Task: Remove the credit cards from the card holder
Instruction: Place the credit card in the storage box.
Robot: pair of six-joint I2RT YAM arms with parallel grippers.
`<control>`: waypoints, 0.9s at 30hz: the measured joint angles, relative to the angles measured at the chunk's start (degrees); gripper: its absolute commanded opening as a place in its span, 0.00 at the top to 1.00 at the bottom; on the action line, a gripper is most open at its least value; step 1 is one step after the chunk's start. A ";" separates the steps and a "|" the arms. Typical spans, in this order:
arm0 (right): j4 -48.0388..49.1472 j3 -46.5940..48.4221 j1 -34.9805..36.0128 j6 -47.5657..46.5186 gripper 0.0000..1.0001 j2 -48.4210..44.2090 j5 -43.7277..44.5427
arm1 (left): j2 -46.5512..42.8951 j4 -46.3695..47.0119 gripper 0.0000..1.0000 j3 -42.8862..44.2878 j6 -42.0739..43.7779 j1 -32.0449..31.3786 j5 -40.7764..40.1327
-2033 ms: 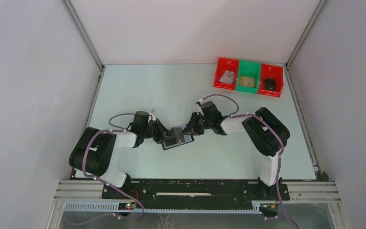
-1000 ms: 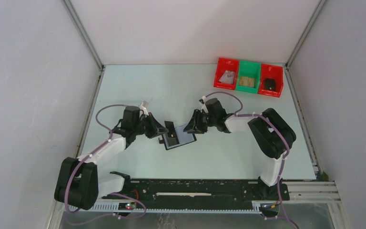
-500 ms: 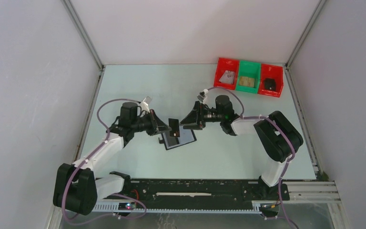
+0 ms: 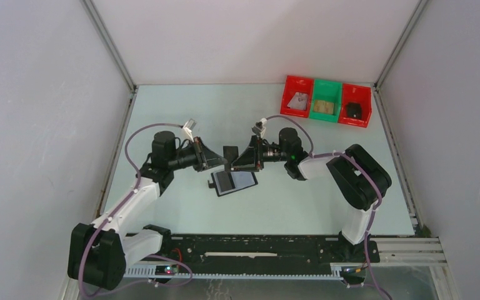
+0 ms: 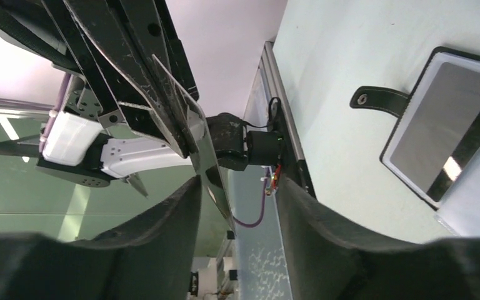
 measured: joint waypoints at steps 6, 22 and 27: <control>3.10 0.00 0.11 2.95 0.69 0.00 -0.26 | -0.24 0.50 1.00 -0.57 -0.13 0.11 0.55; 1.97 -0.02 -1.62 6.12 1.00 -3.13 0.09 | -1.22 -0.94 0.58 -0.90 0.48 0.39 0.26; -33.66 6.80 -12.39 -14.38 1.00 -15.91 6.82 | -1.22 -10.34 0.44 2.21 4.59 0.42 -3.48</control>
